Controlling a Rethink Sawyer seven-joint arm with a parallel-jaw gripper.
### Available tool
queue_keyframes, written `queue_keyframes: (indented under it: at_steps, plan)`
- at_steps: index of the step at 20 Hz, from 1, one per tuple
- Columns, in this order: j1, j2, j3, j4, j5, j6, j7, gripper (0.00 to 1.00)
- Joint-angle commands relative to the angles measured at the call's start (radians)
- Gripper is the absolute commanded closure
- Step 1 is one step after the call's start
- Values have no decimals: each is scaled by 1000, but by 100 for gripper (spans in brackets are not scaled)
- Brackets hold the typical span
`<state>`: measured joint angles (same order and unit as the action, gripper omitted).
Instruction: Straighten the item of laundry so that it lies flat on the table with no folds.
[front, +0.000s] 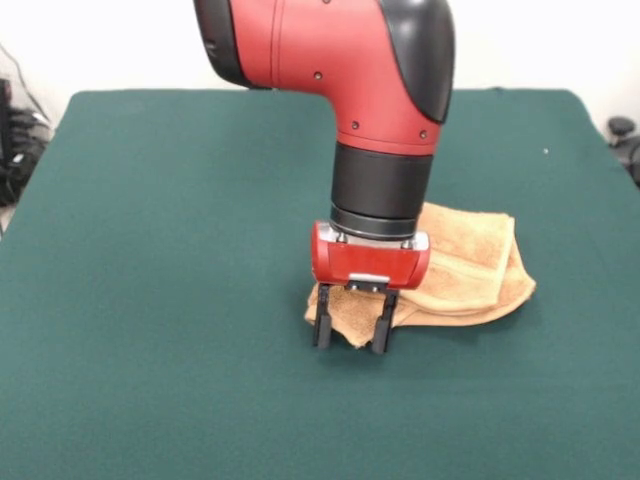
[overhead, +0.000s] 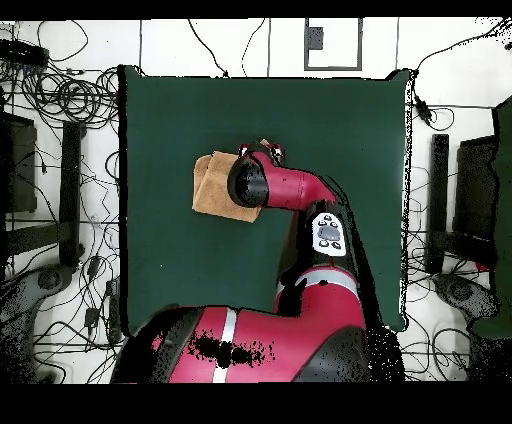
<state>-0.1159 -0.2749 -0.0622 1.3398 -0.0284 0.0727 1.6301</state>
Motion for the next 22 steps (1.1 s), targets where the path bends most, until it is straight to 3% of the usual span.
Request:
queue_keyframes:
  at_steps: [1,22]
  plan:
    - [-70,-31,95,52,32,123,135,0]
    - [-118,-16,169,66,34,160,127,0]
